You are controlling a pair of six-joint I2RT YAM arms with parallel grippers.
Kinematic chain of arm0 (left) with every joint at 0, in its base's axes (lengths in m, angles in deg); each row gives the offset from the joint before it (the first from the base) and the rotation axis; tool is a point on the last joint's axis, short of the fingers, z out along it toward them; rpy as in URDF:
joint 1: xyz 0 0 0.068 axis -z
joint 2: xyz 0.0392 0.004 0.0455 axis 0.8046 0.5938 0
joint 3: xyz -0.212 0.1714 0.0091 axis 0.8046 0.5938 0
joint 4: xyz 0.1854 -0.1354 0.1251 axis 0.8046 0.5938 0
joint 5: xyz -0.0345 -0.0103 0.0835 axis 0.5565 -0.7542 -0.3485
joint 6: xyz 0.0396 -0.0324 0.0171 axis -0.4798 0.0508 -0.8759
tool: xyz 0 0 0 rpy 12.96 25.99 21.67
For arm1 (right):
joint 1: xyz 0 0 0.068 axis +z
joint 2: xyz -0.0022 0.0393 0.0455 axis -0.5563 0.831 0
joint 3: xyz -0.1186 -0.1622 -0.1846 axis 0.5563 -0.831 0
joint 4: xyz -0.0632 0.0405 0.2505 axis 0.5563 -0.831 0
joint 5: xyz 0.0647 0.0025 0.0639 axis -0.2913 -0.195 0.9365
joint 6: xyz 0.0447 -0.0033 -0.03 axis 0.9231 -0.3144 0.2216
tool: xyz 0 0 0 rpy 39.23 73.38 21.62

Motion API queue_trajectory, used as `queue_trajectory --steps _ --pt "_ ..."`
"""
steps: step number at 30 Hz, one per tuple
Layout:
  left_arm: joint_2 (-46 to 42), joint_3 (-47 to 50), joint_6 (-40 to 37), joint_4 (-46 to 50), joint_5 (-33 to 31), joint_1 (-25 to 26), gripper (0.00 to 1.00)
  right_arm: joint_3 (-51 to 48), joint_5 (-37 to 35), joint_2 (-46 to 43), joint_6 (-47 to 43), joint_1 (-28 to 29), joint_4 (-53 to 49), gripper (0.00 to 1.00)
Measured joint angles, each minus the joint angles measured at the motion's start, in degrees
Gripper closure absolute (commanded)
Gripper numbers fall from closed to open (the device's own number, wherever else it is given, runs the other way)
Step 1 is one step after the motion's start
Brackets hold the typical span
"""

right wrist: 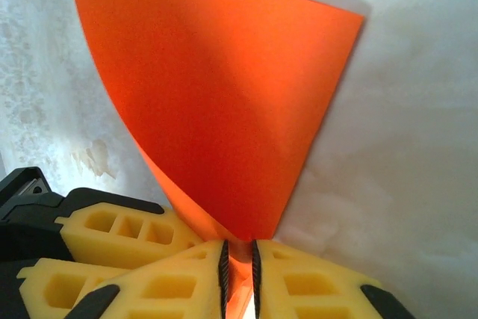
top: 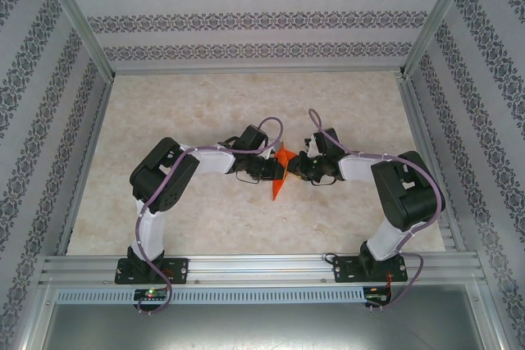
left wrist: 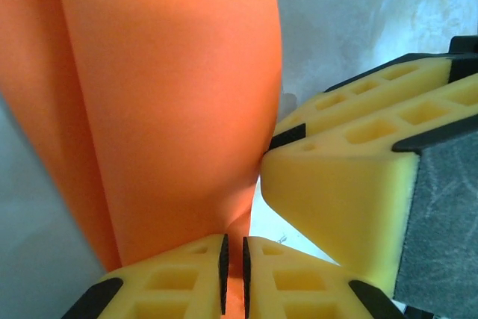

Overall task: Fold a paper plane with a square sheet of paper (pick it up from the middle)
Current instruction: Fold the wing for the fifth time at the center of the table.

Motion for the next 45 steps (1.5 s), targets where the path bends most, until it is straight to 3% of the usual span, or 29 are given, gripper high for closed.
queue_trajectory --steps 6,12,19,29,45 --pt "-0.3 0.1 0.0 0.0 0.0 0.0 0.80 0.0 0.3 0.0 0.0 0.1 0.6 0.94" --pt "-3.2 1.7 0.0 0.3 -1.2 0.2 0.74 0.5 0.3 0.0 -0.3 0.3 0.0 0.98" --pt "-10.2 4.5 -0.4 0.5 -4.9 2.3 0.72 2.3 0.1 0.0 -1.7 0.3 -2.0 0.99" --pt "-14.9 9.6 -1.5 4.2 -15.3 5.9 0.72 4.0 -0.6 2.2 -3.3 0.3 -4.5 0.99" --pt "-14.5 10.7 -1.5 4.6 -17.7 7.2 0.75 6.1 -2.4 3.5 -4.8 1.0 -6.9 1.00"
